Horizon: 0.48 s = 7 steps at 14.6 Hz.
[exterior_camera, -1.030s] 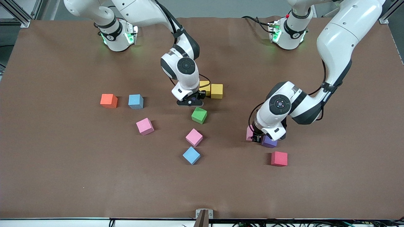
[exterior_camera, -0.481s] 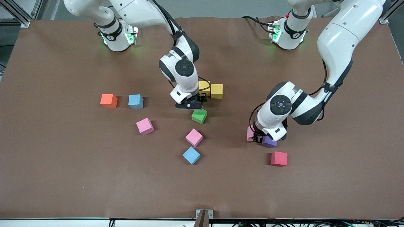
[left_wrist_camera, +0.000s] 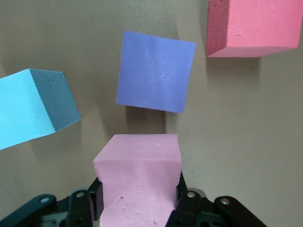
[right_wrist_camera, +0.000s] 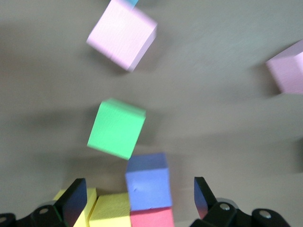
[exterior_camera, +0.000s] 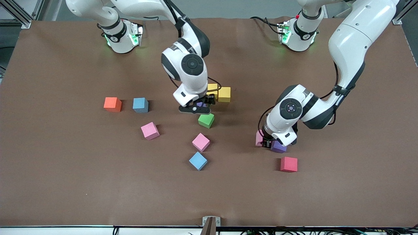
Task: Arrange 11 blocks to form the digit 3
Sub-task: 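Reach the right gripper to the green cube and grasp it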
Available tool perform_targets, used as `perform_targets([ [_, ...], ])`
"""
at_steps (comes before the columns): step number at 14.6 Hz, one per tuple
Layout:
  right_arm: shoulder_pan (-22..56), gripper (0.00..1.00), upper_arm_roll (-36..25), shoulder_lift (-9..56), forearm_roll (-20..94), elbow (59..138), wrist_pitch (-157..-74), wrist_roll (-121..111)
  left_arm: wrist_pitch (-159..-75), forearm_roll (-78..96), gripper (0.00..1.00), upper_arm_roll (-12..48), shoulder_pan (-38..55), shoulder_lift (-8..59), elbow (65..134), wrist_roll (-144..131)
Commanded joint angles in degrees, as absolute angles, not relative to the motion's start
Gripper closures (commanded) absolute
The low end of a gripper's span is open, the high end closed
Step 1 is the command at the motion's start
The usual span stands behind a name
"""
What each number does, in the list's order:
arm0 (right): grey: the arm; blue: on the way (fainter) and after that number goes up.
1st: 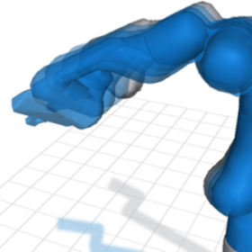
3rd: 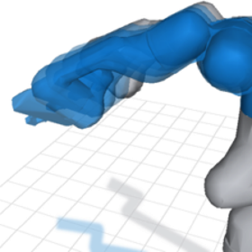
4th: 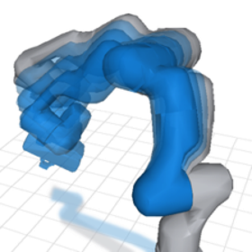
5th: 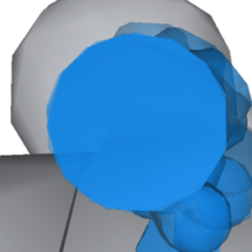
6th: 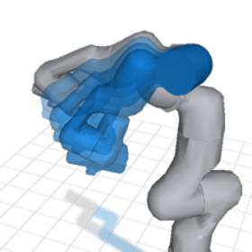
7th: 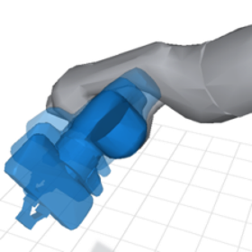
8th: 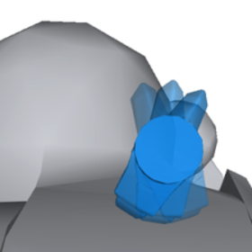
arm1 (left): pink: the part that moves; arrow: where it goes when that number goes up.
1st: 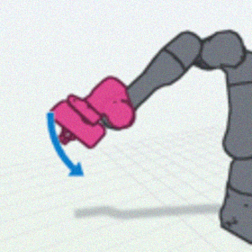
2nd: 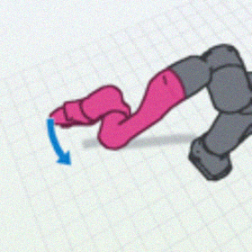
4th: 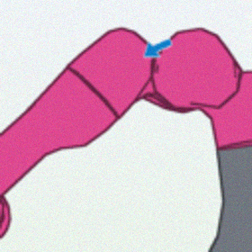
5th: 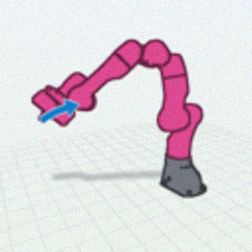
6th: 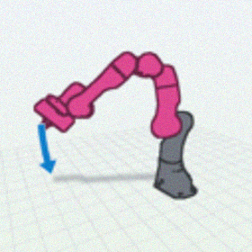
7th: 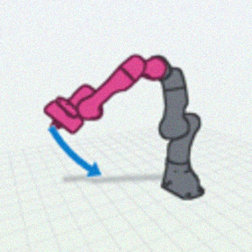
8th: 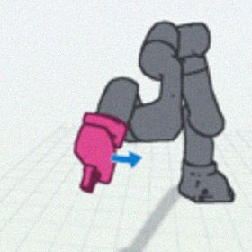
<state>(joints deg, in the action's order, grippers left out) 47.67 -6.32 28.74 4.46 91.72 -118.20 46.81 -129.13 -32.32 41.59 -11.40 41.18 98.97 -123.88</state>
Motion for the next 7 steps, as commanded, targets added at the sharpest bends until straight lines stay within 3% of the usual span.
perform_targets([
  [1, 47.02, 0.00, -10.44, 26.98, 3.96, 92.37, -116.28, 47.20, -128.23, -32.96, 0.68, 41.66, -11.43, 40.43, 99.05, -124.54],
  [5, 47.54, 0.00, -11.34, 27.51, 4.30, 92.46, -118.03, 50.07, -128.32, -32.96, 0.68, 41.66, -11.43, 40.43, 99.05, -124.54],
  [7, 47.72, 0.00, -10.99, 29.26, 5.18, 92.46, -123.63, 57.54, -128.41, -32.96, 0.68, 41.66, -11.43, 40.43, 99.05, -124.54],
])
